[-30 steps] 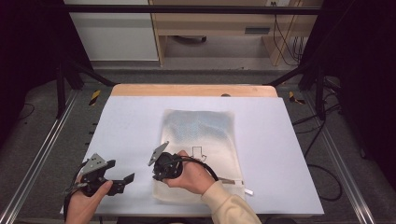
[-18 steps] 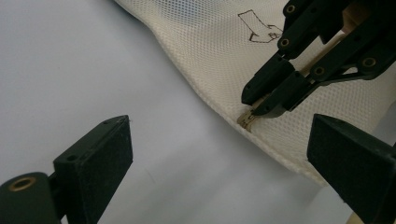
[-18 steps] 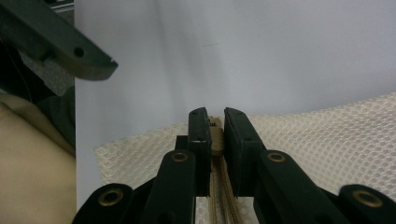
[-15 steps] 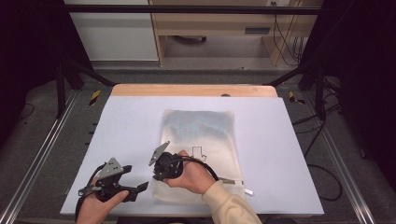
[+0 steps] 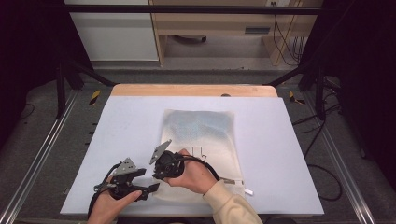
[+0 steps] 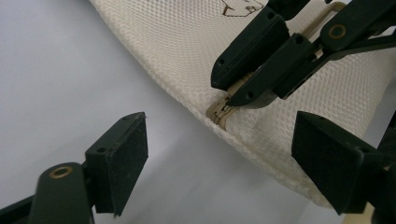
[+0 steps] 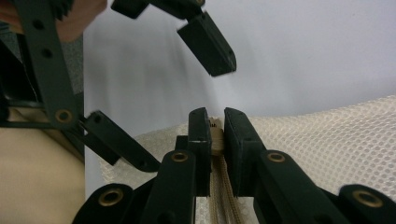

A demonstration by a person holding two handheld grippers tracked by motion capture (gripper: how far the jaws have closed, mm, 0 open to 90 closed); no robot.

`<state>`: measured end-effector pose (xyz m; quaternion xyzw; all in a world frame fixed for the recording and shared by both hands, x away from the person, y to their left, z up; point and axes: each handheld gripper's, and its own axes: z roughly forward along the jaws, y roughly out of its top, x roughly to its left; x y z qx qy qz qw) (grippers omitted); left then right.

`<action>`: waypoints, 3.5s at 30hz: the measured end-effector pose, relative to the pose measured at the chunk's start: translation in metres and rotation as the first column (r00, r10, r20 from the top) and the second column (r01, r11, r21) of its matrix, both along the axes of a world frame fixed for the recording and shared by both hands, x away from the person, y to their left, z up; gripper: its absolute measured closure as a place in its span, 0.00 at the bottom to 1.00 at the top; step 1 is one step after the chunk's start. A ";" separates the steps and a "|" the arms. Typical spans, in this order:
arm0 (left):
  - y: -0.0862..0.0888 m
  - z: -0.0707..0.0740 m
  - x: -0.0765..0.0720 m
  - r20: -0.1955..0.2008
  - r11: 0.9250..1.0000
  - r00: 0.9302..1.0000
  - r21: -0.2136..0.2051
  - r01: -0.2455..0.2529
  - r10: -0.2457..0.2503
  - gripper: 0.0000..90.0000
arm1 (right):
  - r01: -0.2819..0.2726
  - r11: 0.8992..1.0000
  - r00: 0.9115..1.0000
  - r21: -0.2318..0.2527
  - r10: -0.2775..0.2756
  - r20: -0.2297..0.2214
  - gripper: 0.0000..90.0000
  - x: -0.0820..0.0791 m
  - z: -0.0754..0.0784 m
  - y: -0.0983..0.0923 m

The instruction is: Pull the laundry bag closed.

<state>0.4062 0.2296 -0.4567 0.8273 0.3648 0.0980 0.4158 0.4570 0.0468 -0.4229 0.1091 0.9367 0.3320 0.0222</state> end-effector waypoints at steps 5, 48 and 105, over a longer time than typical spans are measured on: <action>-0.003 -0.002 0.003 -0.012 1.000 1.000 -0.008 0.012 -0.012 0.25 | 0.000 1.000 1.000 0.006 0.000 0.005 0.91 0.000 0.003 -0.001; -0.015 -0.018 0.025 -0.136 0.973 0.974 -0.165 0.159 -0.182 0.53 | 0.004 0.999 1.000 0.041 -0.004 0.015 0.91 0.000 0.012 -0.006; -0.011 -0.018 0.034 -0.134 0.982 0.979 -0.132 0.133 -0.151 0.95 | 0.012 0.999 0.998 -0.051 -0.009 0.067 0.91 -0.006 0.011 -0.012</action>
